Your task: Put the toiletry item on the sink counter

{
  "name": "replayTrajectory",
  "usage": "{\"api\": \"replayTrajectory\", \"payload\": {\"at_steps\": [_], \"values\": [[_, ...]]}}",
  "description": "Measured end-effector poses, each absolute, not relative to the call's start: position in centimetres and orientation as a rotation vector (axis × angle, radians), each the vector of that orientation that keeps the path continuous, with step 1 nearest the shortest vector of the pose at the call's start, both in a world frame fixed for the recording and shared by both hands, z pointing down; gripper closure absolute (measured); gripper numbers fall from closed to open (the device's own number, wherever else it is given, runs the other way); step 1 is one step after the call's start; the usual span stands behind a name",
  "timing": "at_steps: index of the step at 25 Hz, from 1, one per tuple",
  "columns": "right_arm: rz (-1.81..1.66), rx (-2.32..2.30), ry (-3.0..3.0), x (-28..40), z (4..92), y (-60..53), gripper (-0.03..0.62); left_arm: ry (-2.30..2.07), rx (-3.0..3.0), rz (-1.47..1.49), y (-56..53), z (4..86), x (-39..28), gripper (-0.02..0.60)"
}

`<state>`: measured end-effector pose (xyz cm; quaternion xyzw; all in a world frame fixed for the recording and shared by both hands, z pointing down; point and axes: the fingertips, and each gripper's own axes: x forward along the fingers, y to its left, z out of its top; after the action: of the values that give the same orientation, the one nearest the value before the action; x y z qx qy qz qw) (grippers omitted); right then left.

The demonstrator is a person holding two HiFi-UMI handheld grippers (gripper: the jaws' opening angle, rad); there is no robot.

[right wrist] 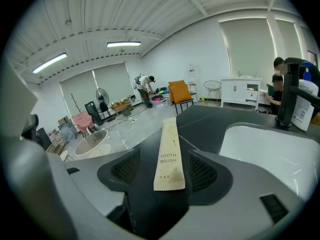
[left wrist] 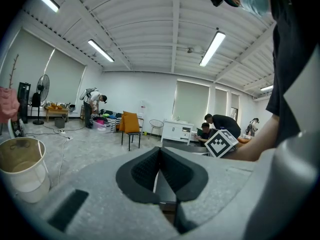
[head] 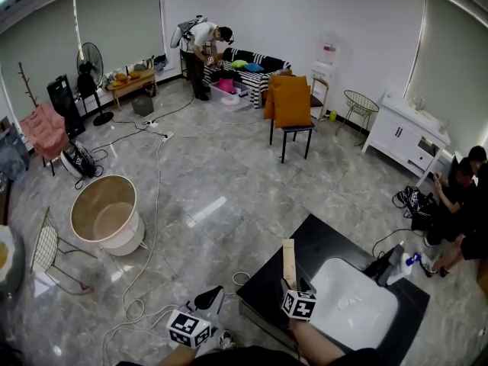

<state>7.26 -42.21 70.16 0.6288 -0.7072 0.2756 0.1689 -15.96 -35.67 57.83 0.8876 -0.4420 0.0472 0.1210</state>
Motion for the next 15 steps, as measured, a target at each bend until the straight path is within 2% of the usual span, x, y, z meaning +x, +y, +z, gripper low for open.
{"api": "replayTrajectory", "payload": {"at_steps": [15], "values": [[0.67,1.687,-2.23,6.2,65.7,-37.3,0.338,-1.306,2.581,0.136,-31.7,57.5,-13.2,0.581]]}}
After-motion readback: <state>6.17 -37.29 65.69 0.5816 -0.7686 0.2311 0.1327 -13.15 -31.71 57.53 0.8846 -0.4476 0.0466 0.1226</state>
